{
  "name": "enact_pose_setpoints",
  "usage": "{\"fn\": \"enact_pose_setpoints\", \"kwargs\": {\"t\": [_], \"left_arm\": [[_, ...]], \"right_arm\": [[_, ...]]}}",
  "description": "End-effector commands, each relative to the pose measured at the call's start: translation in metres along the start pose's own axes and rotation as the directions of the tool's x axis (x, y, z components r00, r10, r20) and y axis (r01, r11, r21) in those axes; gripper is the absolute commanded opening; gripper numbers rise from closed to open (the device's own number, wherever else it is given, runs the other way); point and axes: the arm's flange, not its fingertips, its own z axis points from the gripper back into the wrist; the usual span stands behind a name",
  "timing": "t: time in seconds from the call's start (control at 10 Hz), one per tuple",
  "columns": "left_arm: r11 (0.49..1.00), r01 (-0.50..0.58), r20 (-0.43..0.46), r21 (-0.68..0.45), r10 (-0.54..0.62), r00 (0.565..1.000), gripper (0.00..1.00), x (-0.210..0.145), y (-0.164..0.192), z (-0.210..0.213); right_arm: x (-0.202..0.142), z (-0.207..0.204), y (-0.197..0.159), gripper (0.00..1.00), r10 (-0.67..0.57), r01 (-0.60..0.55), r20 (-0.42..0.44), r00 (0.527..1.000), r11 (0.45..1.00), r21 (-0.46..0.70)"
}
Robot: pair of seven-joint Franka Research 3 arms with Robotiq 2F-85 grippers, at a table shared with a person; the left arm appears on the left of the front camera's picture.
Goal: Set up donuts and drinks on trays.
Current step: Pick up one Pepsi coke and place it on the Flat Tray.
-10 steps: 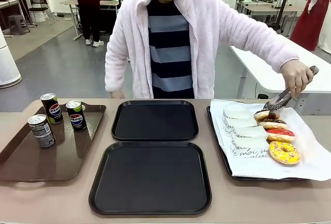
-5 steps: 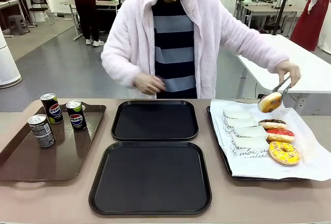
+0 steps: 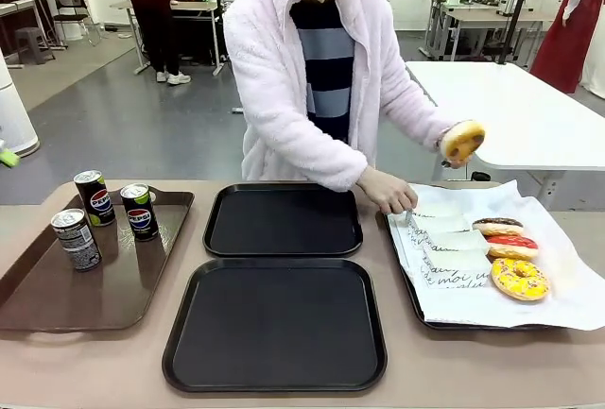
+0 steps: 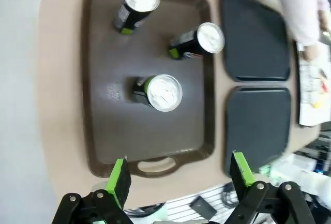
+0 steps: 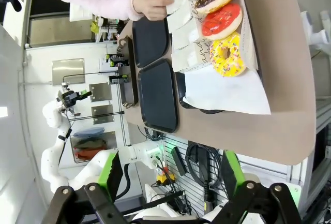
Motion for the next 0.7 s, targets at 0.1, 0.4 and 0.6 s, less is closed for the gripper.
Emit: {"fn": "enact_pose_setpoints", "kwargs": {"t": [0.1, 0.4, 0.6], "left_arm": [[0.967, -0.005, -0.050, 0.256, 0.019, 0.999, 1.00, 0.026, -0.023, -0.055], [0.955, 0.016, -0.057, 0.296, 0.001, 0.998, 1.00, 0.020, -0.040, -0.087], [0.964, 0.022, -0.047, 0.264, -0.010, 0.999, 1.00, 0.013, -0.041, -0.083]], "right_arm": [[0.002, 0.001, 0.000, 1.00, 0.016, -0.016, 0.005, 1.000, 1.000, 0.022], [0.002, 0.001, 0.000, 1.00, 0.016, -0.016, 0.005, 1.000, 1.000, 0.022], [0.002, 0.001, 0.000, 1.00, 0.016, -0.016, 0.005, 1.000, 1.000, 0.022]]}}
